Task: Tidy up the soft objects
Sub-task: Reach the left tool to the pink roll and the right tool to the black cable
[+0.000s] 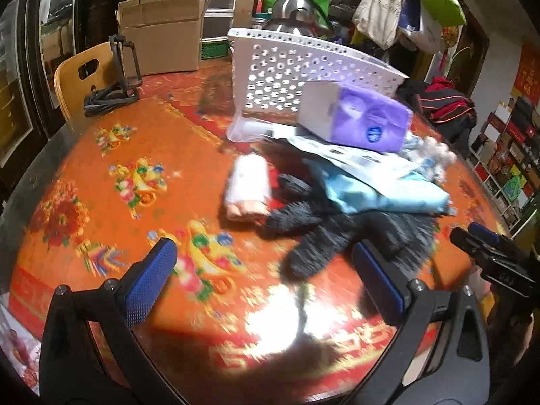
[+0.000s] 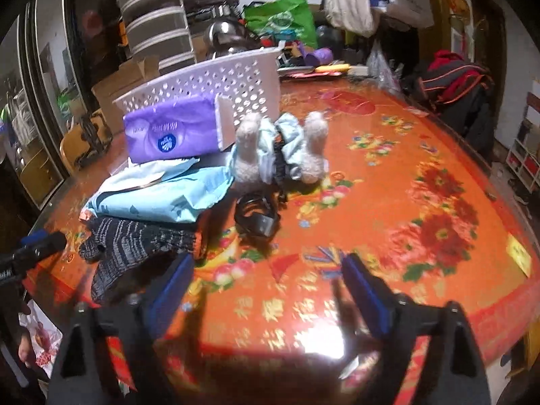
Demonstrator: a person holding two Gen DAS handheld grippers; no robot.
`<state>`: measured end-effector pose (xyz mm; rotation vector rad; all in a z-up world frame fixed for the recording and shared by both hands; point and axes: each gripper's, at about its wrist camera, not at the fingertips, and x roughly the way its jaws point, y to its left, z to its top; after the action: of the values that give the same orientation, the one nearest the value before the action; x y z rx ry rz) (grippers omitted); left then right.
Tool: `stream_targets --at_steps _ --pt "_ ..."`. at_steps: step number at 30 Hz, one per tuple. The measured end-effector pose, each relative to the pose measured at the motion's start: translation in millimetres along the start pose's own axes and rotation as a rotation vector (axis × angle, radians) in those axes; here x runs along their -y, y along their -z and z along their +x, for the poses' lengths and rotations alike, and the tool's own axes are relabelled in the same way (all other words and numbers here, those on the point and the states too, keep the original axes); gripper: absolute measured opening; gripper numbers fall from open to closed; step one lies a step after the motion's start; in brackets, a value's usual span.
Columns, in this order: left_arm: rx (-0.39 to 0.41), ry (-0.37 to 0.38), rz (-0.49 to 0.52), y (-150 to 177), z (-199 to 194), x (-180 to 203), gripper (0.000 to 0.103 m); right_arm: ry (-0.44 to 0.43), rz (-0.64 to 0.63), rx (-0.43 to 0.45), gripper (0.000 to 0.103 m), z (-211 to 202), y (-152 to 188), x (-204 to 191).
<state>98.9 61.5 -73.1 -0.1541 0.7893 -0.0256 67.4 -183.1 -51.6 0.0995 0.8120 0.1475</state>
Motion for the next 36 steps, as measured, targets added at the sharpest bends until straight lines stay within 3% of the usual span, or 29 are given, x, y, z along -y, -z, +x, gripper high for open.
stream_targets --at_steps 5,10,12,17,19,23,26,36 --pt "-0.014 0.002 0.012 -14.5 21.3 -11.8 0.103 -0.042 0.007 -0.028 0.073 19.1 -10.8 -0.4" --pt "-0.034 0.027 0.010 -29.2 39.7 -17.1 0.095 -0.040 0.006 -0.068 0.043 29.5 -21.2 0.6" --pt "-0.044 0.027 0.020 -32.1 45.1 -16.1 0.090 -0.031 -0.003 -0.078 0.039 33.4 -25.2 -0.7" --pt "-0.074 0.046 0.024 -36.1 60.9 -17.1 0.076 -0.030 -0.041 -0.092 0.038 41.7 -32.7 -9.5" --pt "-0.077 0.041 0.028 -38.5 65.3 -16.1 0.063 -0.016 -0.065 -0.096 0.036 44.1 -34.4 -13.3" --pt "-0.100 0.068 -0.004 -41.3 73.0 -21.6 0.048 -0.024 -0.082 -0.094 0.034 45.2 -34.1 -12.5" --pt "-0.091 0.041 0.012 -40.8 74.5 -20.0 0.033 -0.030 -0.089 -0.093 0.033 45.0 -34.0 -11.5" --pt "-0.073 0.063 0.031 -35.9 66.4 -15.9 0.032 -0.067 -0.075 -0.086 0.030 33.9 -29.0 1.1"
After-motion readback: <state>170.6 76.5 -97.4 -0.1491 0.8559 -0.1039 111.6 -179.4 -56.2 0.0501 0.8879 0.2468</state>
